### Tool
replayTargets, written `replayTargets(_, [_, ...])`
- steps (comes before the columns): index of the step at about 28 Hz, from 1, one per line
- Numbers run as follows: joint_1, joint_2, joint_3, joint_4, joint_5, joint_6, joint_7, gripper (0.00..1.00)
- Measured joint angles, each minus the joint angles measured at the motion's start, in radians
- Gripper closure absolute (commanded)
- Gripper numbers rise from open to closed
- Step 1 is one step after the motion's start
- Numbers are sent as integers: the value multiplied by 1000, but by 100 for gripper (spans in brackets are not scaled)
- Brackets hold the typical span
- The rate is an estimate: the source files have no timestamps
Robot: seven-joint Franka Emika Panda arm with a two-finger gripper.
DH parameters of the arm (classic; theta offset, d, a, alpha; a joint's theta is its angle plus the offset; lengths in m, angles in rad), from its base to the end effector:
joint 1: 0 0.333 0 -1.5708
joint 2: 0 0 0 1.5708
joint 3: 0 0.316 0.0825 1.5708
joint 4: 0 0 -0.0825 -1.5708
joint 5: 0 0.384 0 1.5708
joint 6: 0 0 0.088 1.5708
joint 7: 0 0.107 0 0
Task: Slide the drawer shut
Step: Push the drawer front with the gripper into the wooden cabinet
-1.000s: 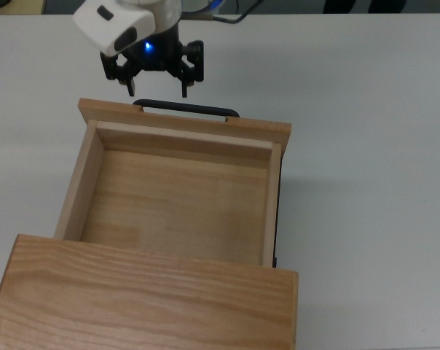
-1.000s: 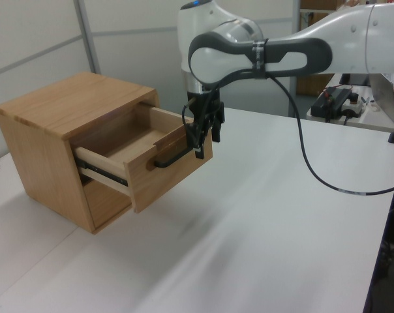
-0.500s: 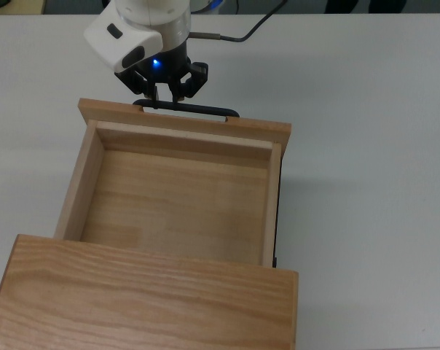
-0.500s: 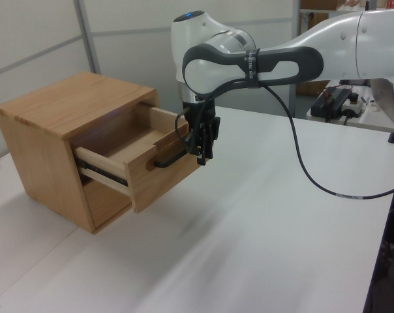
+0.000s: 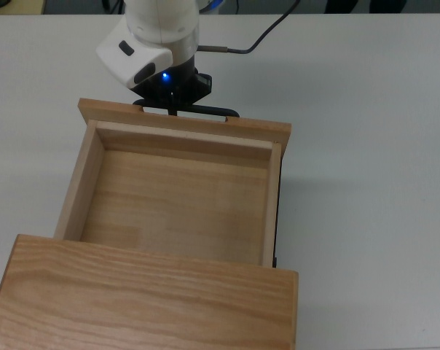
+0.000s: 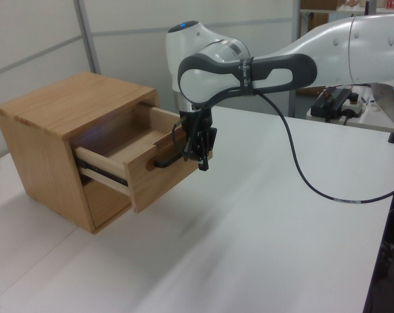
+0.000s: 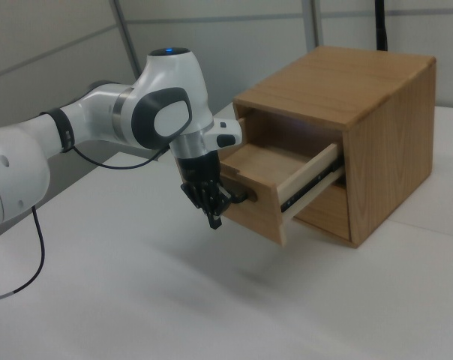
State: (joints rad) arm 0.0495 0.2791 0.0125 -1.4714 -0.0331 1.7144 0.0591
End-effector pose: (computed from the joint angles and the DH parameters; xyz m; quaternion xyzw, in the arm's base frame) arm 0.6420 0.0358 0.5165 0.9997 0.0039 -0.0171 0.0157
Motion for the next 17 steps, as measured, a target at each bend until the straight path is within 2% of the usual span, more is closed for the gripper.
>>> replayTargets(8, [0, 12, 0, 0, 0, 113, 16, 100])
replayTargets(17, [-6, 57, -2, 2, 0, 395, 100, 100])
